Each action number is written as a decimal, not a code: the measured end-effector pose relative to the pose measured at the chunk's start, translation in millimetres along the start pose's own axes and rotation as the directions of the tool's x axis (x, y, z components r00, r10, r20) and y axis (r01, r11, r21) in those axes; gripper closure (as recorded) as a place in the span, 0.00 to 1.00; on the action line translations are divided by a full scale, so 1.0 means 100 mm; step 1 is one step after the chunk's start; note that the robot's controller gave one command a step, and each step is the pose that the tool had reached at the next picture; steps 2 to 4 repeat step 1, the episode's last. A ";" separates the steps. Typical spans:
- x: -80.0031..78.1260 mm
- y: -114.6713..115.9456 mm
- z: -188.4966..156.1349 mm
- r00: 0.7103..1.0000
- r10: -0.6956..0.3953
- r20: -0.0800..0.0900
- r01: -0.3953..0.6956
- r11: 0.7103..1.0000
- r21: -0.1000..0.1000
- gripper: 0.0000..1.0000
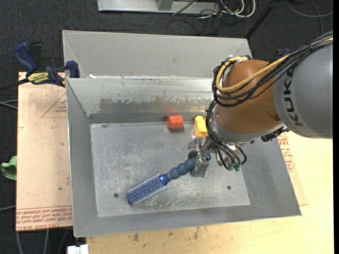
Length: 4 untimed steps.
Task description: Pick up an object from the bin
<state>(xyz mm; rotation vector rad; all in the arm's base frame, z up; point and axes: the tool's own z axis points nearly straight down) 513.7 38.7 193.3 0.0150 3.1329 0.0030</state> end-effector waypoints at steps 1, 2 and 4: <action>0.07 -1.15 -0.68 0.878 -0.479 -0.004 0.479 0.878 0.002 1.00; 0.07 -1.15 -0.68 0.878 -0.479 -0.004 0.479 0.878 0.002 1.00; 0.07 -1.15 -0.68 0.878 -0.479 -0.004 0.479 0.878 0.002 1.00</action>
Offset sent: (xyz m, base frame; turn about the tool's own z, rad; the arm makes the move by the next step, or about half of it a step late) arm -0.0101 -0.1132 0.0670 -0.5064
